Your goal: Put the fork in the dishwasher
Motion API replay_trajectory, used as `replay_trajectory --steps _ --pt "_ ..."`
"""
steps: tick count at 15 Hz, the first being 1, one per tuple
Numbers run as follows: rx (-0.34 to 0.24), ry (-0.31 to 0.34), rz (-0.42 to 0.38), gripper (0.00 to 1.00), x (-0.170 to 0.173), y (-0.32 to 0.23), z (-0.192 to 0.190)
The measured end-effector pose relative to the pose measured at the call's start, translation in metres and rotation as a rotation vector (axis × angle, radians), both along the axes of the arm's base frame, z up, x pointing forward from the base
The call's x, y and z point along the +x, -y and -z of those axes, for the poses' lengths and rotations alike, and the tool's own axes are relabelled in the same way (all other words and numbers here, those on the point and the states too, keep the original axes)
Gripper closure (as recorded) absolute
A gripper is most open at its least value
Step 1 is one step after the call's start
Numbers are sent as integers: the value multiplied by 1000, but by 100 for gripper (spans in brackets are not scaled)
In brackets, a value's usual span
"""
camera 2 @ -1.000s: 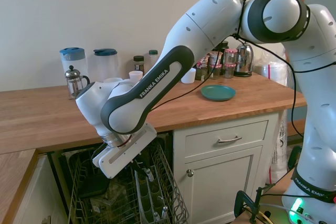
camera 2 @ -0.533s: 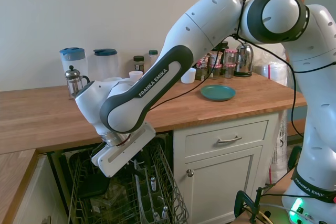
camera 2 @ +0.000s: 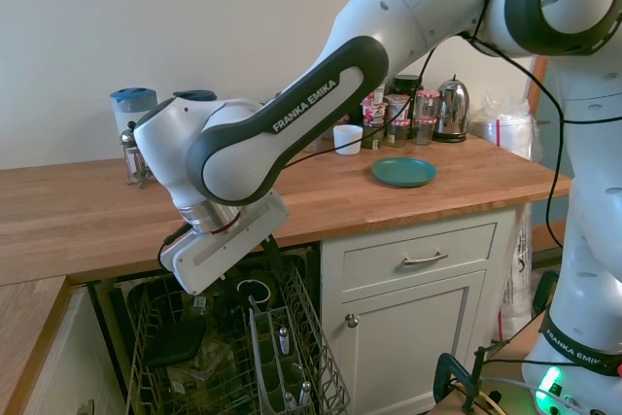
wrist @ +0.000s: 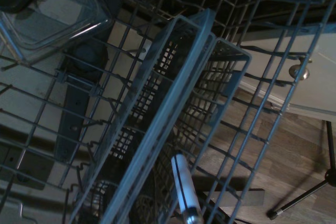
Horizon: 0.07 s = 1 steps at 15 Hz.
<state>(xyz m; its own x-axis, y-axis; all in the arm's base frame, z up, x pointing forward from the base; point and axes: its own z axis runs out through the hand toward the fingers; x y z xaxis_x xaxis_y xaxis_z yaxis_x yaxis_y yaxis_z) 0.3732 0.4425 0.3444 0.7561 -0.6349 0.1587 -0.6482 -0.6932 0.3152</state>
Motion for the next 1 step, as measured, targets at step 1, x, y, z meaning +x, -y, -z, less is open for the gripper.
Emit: replay_trajectory --steps 1 --pt "-1 10 -9 0 -10 -5 -11"
